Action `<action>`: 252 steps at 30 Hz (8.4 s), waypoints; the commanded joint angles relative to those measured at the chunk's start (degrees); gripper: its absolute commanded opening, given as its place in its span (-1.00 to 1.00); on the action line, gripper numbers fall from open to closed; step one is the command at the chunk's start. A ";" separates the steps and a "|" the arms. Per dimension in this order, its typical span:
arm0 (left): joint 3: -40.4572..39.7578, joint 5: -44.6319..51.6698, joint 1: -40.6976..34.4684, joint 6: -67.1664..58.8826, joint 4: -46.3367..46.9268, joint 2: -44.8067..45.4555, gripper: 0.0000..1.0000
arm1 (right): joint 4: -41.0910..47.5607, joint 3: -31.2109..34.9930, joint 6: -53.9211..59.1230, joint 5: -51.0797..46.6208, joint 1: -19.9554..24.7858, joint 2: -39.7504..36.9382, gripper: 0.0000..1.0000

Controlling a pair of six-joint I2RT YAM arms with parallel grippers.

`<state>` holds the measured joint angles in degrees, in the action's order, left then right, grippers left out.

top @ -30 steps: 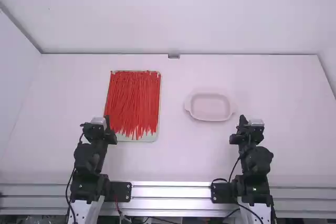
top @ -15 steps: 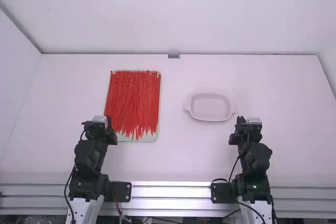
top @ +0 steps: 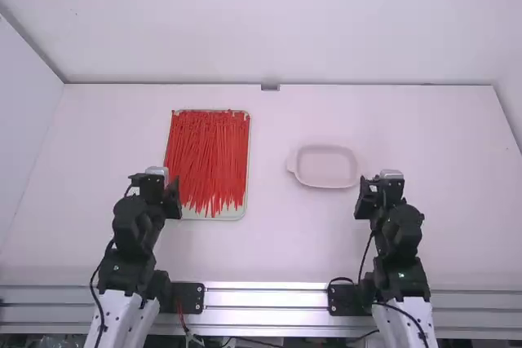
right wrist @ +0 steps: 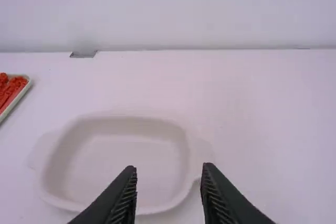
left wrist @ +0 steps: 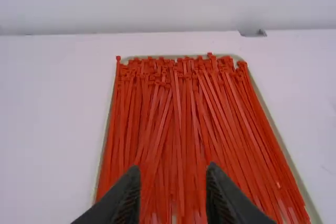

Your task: Fasten the cable tie

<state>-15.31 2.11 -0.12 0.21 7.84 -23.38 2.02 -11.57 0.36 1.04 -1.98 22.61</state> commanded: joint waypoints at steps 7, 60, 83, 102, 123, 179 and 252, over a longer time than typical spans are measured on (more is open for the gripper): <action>-8.93 2.21 0.06 0.14 3.15 -10.69 0.03 | 1.04 -7.78 -0.10 0.41 -1.26 10.18 0.02; -31.65 14.05 -0.26 -0.13 10.88 -43.32 0.98 | 5.55 -25.88 -0.52 2.08 -13.92 39.43 0.97; -64.70 7.19 -0.98 -1.03 19.43 -79.87 0.98 | 8.74 -28.52 -0.50 2.08 -12.50 39.34 0.97; -68.48 -1.79 -0.57 0.00 16.13 -91.95 0.57 | 8.87 -28.52 -0.50 1.90 -12.04 40.26 0.97; -64.74 -4.61 0.15 1.70 10.49 -92.00 -0.32 | 7.65 -28.55 -0.07 3.61 -12.94 42.84 0.97; -59.06 -9.22 0.66 3.02 0.63 -95.82 -0.61 | 7.63 -28.55 -0.07 3.61 -13.57 42.80 0.97; -37.27 -5.49 -3.65 9.70 -0.98 -38.12 -0.96 | 3.45 -28.55 0.11 17.00 -15.45 42.56 0.97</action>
<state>-56.62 -5.56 -2.83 9.32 8.16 -65.52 5.98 -38.52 0.38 14.09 -16.29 66.52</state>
